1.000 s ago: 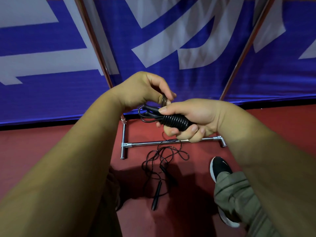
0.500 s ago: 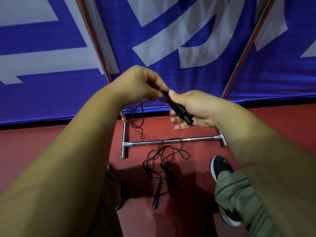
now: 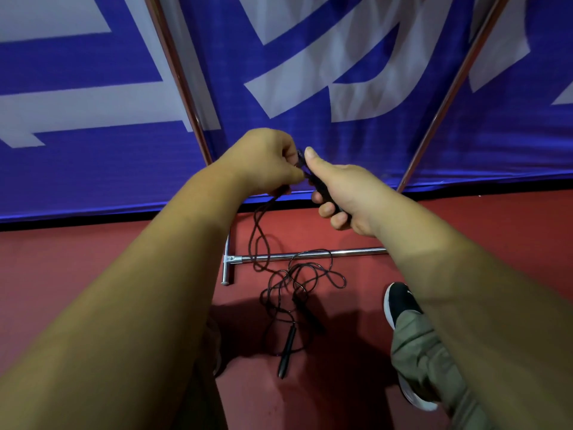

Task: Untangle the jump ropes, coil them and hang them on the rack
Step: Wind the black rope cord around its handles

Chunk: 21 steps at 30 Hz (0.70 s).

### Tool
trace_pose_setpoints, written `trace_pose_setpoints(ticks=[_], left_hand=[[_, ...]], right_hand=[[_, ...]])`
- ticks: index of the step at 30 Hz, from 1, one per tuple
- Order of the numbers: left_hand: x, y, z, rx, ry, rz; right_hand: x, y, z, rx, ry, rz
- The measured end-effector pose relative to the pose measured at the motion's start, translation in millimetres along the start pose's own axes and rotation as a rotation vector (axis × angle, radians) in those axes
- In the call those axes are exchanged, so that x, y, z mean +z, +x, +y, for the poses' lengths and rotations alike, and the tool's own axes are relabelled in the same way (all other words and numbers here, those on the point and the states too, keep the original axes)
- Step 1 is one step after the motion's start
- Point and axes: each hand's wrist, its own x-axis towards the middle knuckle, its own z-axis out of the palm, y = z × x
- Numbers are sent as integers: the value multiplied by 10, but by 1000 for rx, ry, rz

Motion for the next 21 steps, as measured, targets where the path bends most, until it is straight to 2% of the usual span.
trace_pose_setpoints(ticks=[7, 13, 18, 21], left_hand=[[38, -22, 50, -24, -127, -121], [54, 17, 60, -7, -470, -78], [60, 5, 40, -36, -460, -204], [63, -6, 23, -39, -426, -207]], right_hand=[[-54, -49, -71, -27, 78, 25], [-95, -57, -123, -23, 102, 62], [-158, -69, -141, -32, 60, 81], [-174, -48, -124, -38, 50, 73]])
